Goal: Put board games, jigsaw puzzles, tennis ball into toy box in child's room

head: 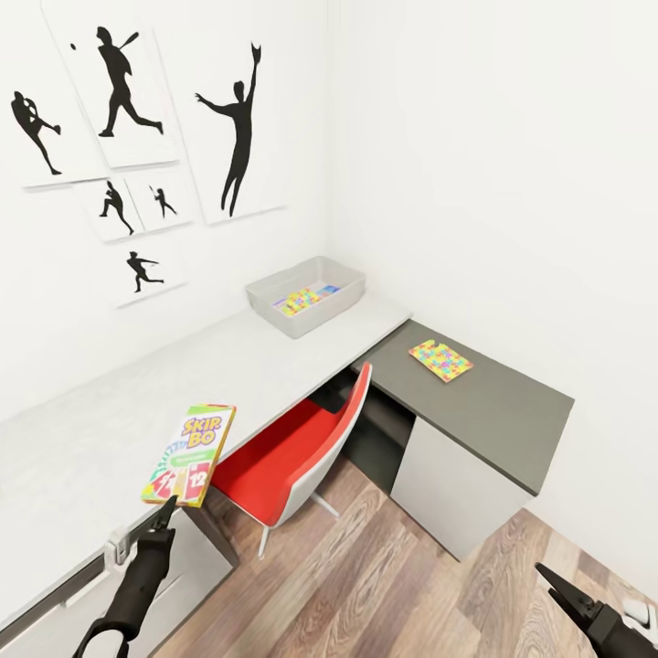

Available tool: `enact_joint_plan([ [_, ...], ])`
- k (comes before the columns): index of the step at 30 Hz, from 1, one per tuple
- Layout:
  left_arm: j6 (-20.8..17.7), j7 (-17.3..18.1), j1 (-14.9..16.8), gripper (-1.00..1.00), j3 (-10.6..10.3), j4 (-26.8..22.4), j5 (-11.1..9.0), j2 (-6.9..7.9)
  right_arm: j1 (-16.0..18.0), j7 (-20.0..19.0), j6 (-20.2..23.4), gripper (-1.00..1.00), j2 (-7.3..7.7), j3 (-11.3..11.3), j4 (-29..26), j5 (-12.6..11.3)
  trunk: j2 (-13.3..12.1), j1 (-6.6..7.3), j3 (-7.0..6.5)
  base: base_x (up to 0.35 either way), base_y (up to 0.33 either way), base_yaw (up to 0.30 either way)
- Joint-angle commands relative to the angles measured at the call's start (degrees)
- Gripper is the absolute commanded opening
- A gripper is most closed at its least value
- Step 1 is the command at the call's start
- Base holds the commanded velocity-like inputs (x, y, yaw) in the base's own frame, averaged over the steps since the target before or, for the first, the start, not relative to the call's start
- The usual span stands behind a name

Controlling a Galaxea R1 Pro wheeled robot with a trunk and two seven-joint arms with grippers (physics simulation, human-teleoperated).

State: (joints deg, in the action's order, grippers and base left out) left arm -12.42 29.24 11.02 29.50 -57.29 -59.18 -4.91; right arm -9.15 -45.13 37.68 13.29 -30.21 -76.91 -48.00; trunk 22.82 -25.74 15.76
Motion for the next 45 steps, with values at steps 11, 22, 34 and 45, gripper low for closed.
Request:
enact_joint_plan([
  [11,-0.5,0.2,0.1,1.00,0.2,2.1,-0.7,-0.02,0.0,0.0,0.4,1.00,0.03,0.0,0.0,-0.3,0.1,-0.04,0.09,0.076,0.000,0.000],
  [22,-0.5,0.2,0.1,1.00,0.2,2.3,-0.8,-0.01,0.0,0.0,0.4,1.00,0.05,0.0,0.0,-0.3,0.1,-0.04,0.09,0.017,0.000,0.000],
  [34,-0.5,0.2,0.0,1.00,0.2,2.3,-0.8,-0.01,0.0,0.0,0.4,1.00,0.05,0.0,0.0,-0.3,0.1,-0.04,0.04,0.051,0.000,0.000],
  [45,-0.5,0.2,0.1,1.00,0.8,2.3,-0.8,-0.01,0.0,0.0,0.4,1.00,0.01,0.0,-0.1,-0.3,0.1,-0.04,0.03,0.076,-0.020,0.000],
])
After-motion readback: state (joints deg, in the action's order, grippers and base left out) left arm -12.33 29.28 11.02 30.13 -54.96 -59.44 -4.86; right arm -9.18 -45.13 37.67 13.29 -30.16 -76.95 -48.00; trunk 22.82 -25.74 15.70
